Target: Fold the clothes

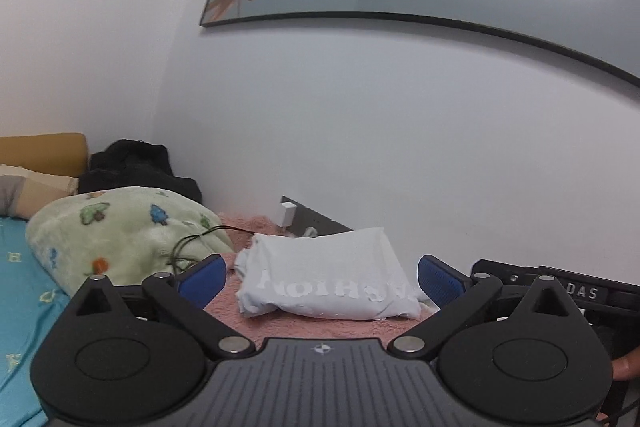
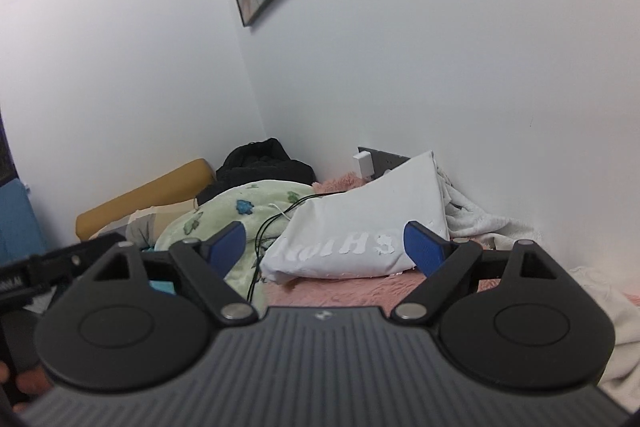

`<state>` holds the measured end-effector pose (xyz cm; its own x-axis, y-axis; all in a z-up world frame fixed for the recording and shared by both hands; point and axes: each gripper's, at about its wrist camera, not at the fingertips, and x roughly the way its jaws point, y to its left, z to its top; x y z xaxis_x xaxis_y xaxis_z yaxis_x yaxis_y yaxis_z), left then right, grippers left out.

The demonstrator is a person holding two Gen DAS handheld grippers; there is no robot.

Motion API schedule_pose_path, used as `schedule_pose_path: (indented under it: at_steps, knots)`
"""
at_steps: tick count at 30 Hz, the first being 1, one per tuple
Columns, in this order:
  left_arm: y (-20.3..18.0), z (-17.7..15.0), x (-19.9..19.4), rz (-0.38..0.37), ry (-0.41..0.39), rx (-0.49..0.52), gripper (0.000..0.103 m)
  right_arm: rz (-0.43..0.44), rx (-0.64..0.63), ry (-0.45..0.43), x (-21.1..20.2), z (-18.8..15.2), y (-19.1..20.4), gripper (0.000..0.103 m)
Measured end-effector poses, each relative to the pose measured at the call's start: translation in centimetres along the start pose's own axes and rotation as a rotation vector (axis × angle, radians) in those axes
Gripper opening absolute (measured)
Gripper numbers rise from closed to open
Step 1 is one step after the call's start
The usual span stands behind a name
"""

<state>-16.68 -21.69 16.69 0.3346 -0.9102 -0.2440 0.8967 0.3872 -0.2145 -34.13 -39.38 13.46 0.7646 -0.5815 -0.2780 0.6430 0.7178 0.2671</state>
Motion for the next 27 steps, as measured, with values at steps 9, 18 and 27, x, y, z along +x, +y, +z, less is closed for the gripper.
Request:
schedule_pose_path:
  at_steps: [9, 18, 27]
  knots:
    - [-0.4, -1.7, -3.8, 0.012, -0.041, 0.066, 0.103, -0.021, -0.058, -0.057, -3.1, -2.1, 2.0, 0.088]
    - [-0.5, -3.4, -3.3, 0.042, -0.058, 0.174, 0.103, -0.069, -0.109, -0.095, -2.7, -4.3, 3.6, 0.088]
    - [1.3, -4.6, -1.5, 0.102, -0.046, 0.132, 0.103, -0.088, -0.146, -0.097, -1.0, -5.1, 4.6, 0.088]
